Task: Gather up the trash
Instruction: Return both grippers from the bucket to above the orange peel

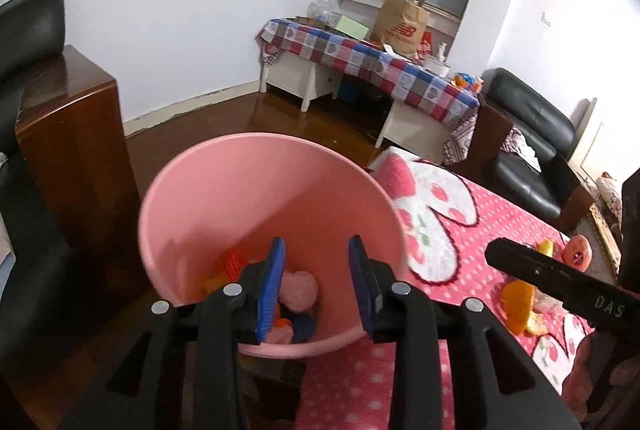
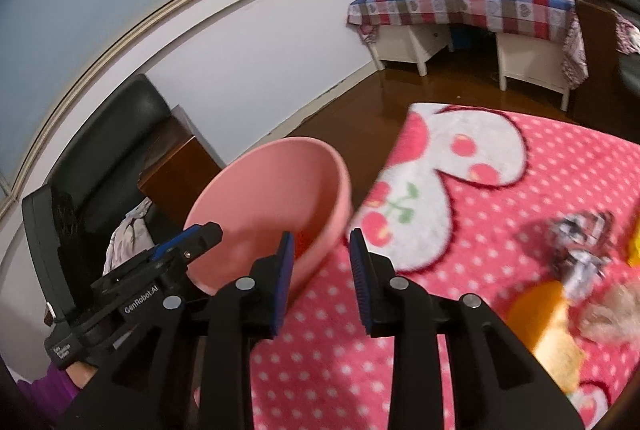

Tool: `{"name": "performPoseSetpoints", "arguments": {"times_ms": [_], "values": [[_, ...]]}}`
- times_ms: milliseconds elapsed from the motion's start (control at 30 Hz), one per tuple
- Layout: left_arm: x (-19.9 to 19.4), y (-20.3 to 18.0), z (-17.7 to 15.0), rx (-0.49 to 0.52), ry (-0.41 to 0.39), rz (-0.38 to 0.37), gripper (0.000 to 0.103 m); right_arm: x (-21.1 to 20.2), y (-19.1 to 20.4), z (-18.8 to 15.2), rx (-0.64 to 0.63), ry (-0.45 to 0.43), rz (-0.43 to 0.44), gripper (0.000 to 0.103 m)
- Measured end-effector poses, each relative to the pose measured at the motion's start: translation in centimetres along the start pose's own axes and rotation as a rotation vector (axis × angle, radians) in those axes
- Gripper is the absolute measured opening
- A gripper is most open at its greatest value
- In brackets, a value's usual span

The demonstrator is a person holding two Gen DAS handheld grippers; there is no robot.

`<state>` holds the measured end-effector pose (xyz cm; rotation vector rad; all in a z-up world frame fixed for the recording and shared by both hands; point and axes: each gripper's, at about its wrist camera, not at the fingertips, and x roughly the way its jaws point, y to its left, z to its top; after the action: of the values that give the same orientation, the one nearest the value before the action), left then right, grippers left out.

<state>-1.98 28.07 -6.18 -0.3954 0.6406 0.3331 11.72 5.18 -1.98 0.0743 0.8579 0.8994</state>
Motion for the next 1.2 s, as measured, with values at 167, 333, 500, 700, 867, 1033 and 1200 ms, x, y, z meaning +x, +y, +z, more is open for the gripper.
{"name": "performPoseSetpoints", "arguments": {"times_ms": [167,333,500,700,867,1033,1200], "values": [[0.1,-2.6,-0.4,0.035,0.033,-0.036,0.035,-3.1,-1.9,-1.8,0.038,-0.03,-0.041,0.029],[0.4,-6.3,-1.1,0.086,0.077,-0.067,0.035,-6.1,-4.2,-3.6,0.086,-0.063,-0.085,0.029],[0.2,-10.9,-3.0,0.147,0.108,-0.106,0.035,-8.8,-6.7,-5.9,0.142,-0.09,-0.121,0.029],[-0.1,-15.6,-4.9,0.22,0.131,-0.113,0.035,-10.6,-9.0,-8.0,0.222,-0.09,-0.11,0.029],[0.1,-18.4,-6.0,0.238,0.156,-0.113,0.035,-12.7,-9.9,-8.8,0.251,-0.14,-0.118,0.029],[0.1,-20.4,-7.1,0.272,0.189,-0.118,0.035,-13.9,-11.0,-9.5,0.286,-0.162,-0.134,0.029],[0.4,-21.8,-7.6,0.299,0.202,-0.111,0.035,-15.0,-12.0,-10.1,0.315,-0.182,-0.155,0.045]]}}
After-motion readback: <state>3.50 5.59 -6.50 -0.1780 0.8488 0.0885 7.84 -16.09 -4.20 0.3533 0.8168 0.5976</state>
